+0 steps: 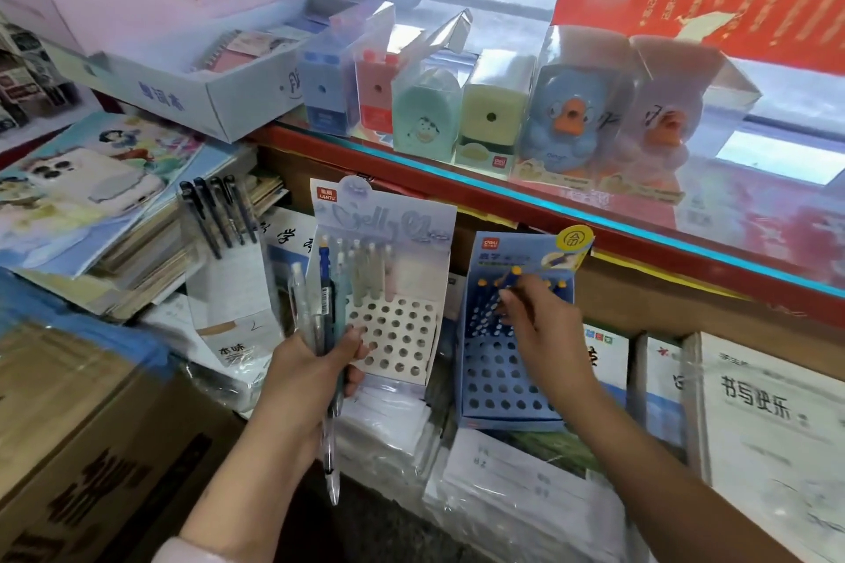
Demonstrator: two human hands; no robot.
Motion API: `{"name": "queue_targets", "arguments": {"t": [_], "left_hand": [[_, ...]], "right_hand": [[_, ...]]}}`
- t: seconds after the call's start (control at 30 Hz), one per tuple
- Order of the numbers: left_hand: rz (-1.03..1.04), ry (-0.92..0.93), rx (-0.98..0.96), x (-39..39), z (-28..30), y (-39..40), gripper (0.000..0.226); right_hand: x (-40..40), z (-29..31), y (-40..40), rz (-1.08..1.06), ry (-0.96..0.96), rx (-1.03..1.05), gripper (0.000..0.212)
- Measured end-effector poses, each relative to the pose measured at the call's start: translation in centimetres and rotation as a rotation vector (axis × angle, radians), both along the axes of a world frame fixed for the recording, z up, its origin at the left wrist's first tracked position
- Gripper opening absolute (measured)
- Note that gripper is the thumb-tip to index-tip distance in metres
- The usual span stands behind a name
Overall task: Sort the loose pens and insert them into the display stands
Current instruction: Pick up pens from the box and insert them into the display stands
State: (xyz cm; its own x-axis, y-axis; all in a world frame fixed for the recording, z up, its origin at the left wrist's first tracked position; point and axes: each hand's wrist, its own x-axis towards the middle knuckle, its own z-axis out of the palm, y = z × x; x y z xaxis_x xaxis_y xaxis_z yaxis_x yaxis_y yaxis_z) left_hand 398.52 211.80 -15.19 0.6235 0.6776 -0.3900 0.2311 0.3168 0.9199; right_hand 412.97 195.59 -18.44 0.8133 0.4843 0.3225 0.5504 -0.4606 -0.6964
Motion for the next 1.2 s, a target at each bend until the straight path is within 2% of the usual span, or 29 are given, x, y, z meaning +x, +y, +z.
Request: {"name": "queue_targets", "arguments": {"t": [0.17, 0.27, 0.43, 0.6, 0.7, 0.77, 0.8, 0.9, 0.97, 1.2], "left_hand": [[-0.008, 0.001, 0.012, -0.3, 0.2, -0.1, 0.009], [-0.017, 0.003, 0.018, -0.5, 0.2, -0.1, 0.008], [-0.029, -0.016, 0.003, -0.7, 0.2, -0.2, 0.008], [-0.070, -0.048, -0.082, -1.0, 0.7, -0.6, 0.012], [-0.108, -0.076, -0.132, -1.2, 0.9, -0.8, 0.013], [-0.165, -0.085, -0.129, -1.3, 1.0, -1.0, 0.013], [-0.196, -0.085, -0.119, -1.4, 1.0, -1.1, 0.014], [-0.268, -0.095, -0.107, -1.6, 1.2, -1.4, 0.014], [-0.282, -0.105, -0.102, -1.9, 1.4, -1.4, 0.012], [-0.279, -0.086, -0.050, -2.4, 1.1, -1.0, 0.014]], "right_hand": [[0.2, -1.0, 0.6, 0.022, -0.019, -0.160, 0.013], [0.2, -1.1, 0.9, 0.015, -0.013, -0.187, 0.010], [-0.1, -2.0, 1.2, 0.028, -0.030, -0.315, 0.019], [-0.2, -1.8, 1.1, -0.037, 0.013, -0.282, 0.020], [-1.2, -0.3, 1.1, -0.158, 0.043, -0.061, 0.014], [-2.1, 1.3, 1.8, -0.121, 0.129, 0.092, 0.006], [-2.5, 2.1, 2.4, -0.051, 0.231, 0.135, 0.008], [-3.6, 4.3, 4.4, 0.195, 0.608, 0.130, 0.023], [-4.2, 4.8, 5.3, 0.282, 0.758, 0.167, 0.029], [-5.0, 4.8, 6.4, 0.276, 0.881, 0.284, 0.022]]}}
